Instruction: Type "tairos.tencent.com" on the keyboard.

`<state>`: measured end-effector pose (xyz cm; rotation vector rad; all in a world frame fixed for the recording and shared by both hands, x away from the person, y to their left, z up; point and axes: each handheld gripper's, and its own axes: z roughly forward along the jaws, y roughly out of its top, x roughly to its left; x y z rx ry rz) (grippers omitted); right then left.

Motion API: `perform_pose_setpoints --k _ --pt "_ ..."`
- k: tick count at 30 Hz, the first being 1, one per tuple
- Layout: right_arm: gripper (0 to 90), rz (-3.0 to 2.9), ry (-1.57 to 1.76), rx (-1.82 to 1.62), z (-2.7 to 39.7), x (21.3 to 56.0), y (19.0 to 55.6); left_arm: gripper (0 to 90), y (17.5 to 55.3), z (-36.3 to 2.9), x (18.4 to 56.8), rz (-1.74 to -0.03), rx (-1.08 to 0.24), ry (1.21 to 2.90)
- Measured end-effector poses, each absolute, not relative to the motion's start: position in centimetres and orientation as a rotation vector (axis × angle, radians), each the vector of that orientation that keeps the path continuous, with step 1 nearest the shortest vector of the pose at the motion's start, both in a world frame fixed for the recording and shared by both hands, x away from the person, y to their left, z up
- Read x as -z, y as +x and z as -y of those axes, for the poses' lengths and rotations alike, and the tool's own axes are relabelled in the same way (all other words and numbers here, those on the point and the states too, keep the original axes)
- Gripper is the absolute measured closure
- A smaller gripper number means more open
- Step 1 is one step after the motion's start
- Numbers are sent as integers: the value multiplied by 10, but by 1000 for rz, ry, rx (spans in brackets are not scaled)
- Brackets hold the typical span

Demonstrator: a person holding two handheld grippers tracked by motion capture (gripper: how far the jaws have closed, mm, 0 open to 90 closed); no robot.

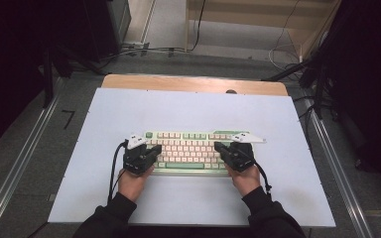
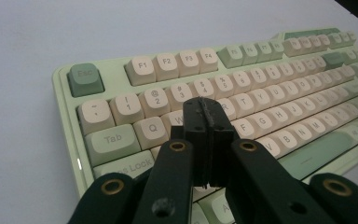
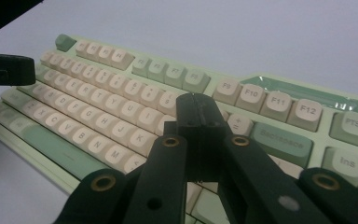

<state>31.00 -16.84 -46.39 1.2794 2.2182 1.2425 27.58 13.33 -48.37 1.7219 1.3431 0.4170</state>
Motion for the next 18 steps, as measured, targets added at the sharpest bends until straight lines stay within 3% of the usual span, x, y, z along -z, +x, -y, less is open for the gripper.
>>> perform_pose_setpoints --k 18 --pt "878 -2247 1255 -1263 151 464 315 900 276 -132 485 -1342 -411 1721"
